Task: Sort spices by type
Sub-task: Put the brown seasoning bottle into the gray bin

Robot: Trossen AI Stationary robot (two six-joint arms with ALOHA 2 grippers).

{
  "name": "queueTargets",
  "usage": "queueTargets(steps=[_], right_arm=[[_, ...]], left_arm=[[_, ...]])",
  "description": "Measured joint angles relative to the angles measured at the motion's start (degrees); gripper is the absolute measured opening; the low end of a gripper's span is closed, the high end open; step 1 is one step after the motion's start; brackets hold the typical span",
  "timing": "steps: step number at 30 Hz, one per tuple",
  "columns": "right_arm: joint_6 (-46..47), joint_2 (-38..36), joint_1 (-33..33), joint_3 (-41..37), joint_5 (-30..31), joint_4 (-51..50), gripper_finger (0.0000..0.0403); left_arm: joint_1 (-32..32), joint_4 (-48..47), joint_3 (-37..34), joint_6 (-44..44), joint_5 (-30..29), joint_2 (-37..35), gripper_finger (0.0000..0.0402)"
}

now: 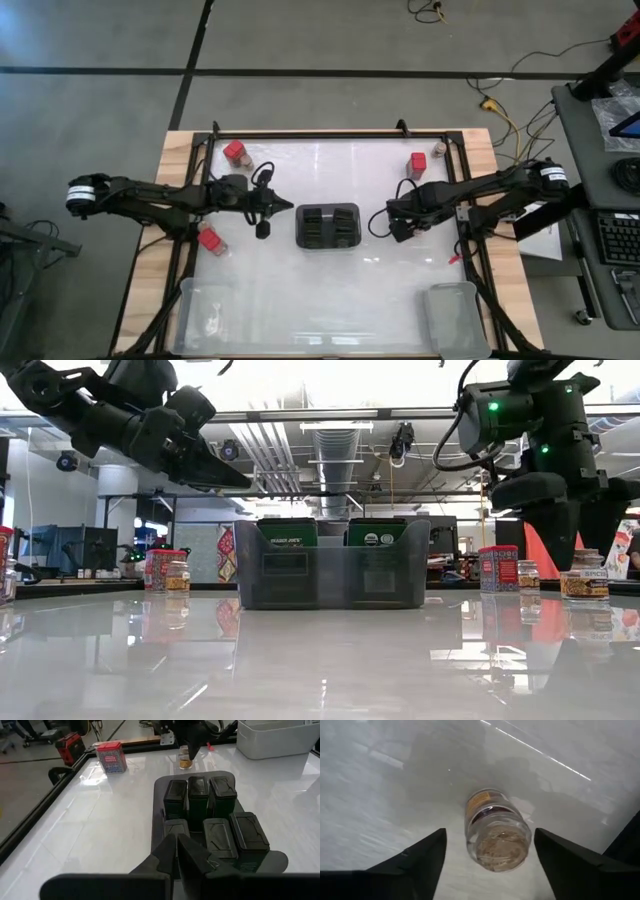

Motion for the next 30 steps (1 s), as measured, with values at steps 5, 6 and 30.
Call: queueTargets(steps=[5,6,30], right_arm=[[0.09,0.65,-0.11,0.0,-0.11,0.11,0.0231],[-0.02,0.95,-0.11,0.0,-0.11,0.18,0.0222],[19.14,-0.63,14.93,21.0,-1.04,-8.97,0.0173]], left_arm=[[0.0,-0.08,0.0,0.0,0.0,0.0,0.0001],[0.0,-0.12,0.0,0.0,0.0,0.02,0.0001],[0.13,1.27,0.34,6.43,-6.12,-0.02,0.0001]])
